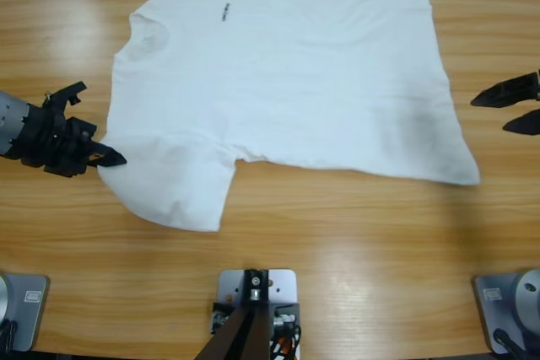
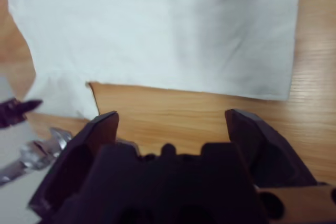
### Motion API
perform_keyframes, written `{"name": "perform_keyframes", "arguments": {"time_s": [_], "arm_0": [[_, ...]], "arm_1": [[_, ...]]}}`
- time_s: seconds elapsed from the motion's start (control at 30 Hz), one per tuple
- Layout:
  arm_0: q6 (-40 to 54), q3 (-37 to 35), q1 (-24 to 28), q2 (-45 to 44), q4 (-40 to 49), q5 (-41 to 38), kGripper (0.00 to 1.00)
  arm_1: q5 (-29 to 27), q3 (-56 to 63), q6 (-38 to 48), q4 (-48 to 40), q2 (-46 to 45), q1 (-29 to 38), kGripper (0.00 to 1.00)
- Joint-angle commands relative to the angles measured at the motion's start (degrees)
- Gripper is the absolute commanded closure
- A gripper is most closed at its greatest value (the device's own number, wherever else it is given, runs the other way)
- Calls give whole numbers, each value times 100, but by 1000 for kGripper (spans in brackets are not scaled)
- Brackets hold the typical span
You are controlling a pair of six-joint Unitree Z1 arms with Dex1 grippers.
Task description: Fold clothes
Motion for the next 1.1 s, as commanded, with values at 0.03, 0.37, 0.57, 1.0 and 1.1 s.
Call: {"name": "perform_keyframes", "arguments": {"time_s": [0.03,0.37,0.57,1.0,1.1], "arm_0": [[31,-247,166,-313,-71,-71,1000],[-3,-421,203,-299,-59,-88,1000],[-8,-406,203,-264,-59,-88,1000],[27,-415,228,-194,-59,-88,1000],[31,-415,230,-194,-59,-88,1000]], "arm_1": [[193,1525,1099,-1560,-244,-298,174],[-663,2096,1755,-1704,-853,-298,174],[-889,2079,1901,-1658,-568,-298,173],[-1367,2568,2701,-2346,-536,-127,0],[-1434,2678,2901,-2521,-457,140,0]]}}
